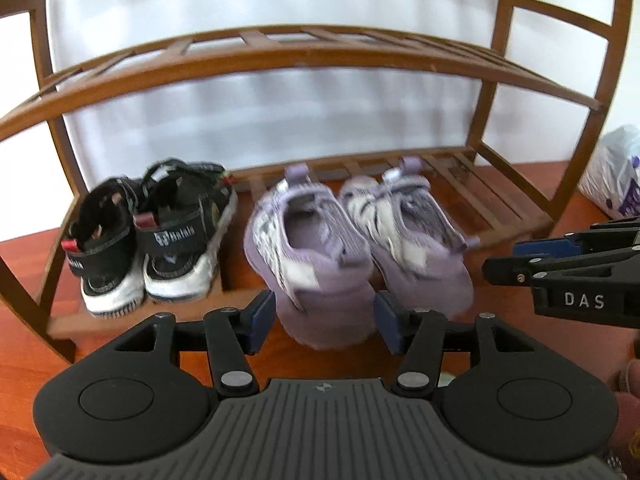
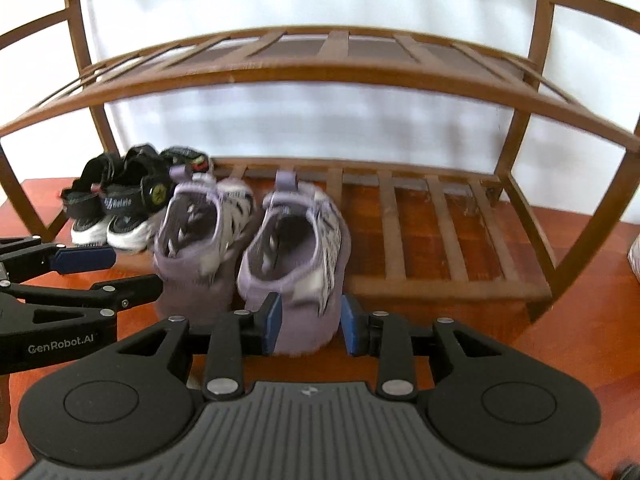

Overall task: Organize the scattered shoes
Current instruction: 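Open both tools and release the sneakers on the shelf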

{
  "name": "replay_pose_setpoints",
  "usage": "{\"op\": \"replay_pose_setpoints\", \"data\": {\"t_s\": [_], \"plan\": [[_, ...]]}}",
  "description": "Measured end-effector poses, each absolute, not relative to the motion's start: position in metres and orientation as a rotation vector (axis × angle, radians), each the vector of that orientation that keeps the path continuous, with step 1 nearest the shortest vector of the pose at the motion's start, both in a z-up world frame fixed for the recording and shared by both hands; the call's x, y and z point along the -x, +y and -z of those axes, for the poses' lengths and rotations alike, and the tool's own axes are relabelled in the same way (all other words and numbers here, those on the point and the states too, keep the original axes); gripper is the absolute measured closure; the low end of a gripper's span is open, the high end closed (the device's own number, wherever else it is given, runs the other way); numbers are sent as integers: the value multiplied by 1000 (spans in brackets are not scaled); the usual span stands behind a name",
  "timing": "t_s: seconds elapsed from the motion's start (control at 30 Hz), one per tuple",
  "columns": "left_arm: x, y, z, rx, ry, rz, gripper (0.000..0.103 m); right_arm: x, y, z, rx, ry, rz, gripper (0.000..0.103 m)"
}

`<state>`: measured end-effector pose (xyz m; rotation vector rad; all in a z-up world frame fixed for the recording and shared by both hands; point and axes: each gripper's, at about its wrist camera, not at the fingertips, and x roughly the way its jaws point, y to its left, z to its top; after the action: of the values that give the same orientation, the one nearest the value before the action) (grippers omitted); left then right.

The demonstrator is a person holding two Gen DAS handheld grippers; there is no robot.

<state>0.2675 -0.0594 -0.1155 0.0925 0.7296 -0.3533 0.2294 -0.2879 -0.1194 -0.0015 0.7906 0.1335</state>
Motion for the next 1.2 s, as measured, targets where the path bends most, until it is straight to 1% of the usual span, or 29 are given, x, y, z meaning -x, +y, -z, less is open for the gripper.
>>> {"op": "replay_pose_setpoints", "data": {"t_s": [0.17,0.3,0.4,0.57,0.73,0.8,0.87,1.2], "plan": [[-265,-66,124,-109,750,372,48,-221,-285,134,7,822,-139,67],[-267,-68,130,-117,765,389,64,-221,-283,144,2,841,-140,67],[-271,-70,137,-116,783,396,68,-224,-281,151,12,853,-148,67],[-281,-71,147,-111,811,393,69,-235,-275,160,30,866,-160,67],[-288,-72,150,-115,786,375,68,-248,-269,166,43,878,-182,67],[-293,-71,150,-102,784,374,66,-250,-267,165,51,872,-183,67],[-299,-70,150,-93,782,375,65,-255,-265,164,53,867,-175,67],[-318,-74,154,-81,756,364,66,-295,-264,164,42,852,-176,67]]}}
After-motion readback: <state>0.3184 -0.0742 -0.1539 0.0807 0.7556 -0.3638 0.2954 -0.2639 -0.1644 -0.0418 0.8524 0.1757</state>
